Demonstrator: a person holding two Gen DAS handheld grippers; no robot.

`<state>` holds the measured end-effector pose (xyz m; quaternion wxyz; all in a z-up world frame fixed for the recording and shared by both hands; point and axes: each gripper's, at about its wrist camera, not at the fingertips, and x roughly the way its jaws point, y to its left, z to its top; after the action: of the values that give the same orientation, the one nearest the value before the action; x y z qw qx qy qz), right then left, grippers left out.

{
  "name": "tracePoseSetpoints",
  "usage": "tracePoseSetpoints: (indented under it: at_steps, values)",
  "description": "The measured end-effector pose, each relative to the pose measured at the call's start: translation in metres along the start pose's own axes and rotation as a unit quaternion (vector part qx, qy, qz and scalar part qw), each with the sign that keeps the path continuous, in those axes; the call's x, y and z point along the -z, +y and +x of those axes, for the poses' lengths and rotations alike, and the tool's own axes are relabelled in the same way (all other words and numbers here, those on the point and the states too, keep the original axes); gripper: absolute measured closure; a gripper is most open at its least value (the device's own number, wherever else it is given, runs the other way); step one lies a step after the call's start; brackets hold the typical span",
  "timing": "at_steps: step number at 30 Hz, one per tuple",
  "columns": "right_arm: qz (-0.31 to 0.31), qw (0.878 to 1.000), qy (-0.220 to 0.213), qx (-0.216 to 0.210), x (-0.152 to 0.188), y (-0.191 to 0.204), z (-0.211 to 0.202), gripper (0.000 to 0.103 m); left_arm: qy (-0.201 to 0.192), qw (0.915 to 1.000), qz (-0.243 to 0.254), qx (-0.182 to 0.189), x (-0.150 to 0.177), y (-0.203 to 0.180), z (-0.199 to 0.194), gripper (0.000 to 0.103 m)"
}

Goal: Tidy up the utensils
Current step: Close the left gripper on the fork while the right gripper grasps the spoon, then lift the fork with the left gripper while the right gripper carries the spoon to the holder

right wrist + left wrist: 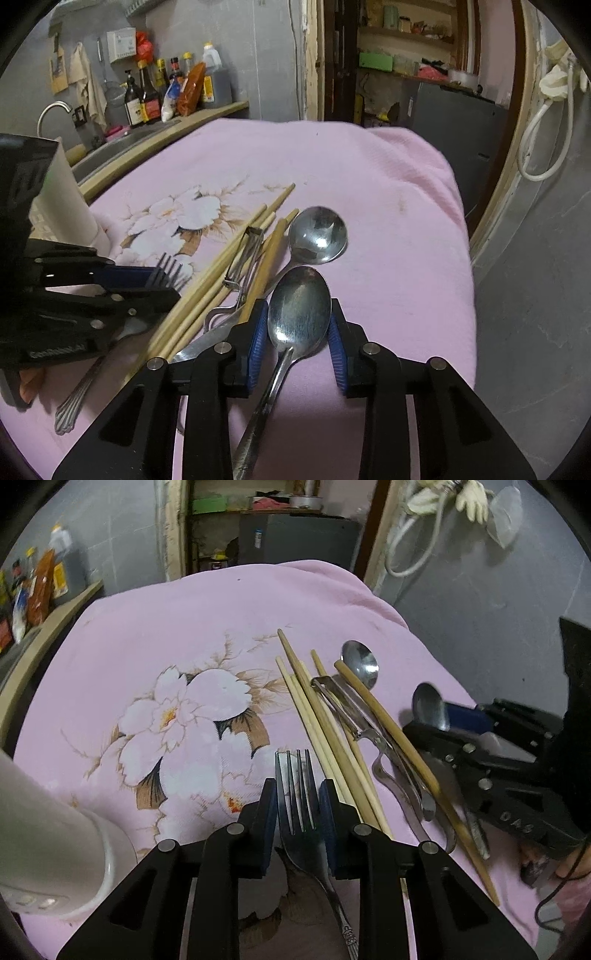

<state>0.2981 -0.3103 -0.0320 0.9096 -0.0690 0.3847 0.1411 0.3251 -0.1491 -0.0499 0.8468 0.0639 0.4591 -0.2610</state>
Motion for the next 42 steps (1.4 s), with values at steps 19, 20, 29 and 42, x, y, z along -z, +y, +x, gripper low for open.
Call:
tracePoseSetpoints:
  at_steps: [19,20,29,42]
  values:
    - [-0.077,0.99,-0.105,0.046,0.013,0.034,-0.042,0.074,-0.069,0.9968,-0.022,0.035,0.029,0.009,-0.044,0.087]
    - [-0.078,0.99,-0.107,0.046,0.014,0.033,-0.043,0.074,-0.074,0.9963,-0.023,0.036,0.03,0.008,-0.047,0.087]
    - [-0.09,0.981,-0.161,0.067,0.022,0.04,-0.063,0.074,-0.179,0.9838,-0.001,-0.004,0.048,-0.006,-0.091,0.103]
    - [-0.11,0.963,-0.223,0.1,0.031,0.052,-0.084,0.075,-0.238,0.9712,0.001,-0.009,0.062,-0.008,-0.117,0.103]
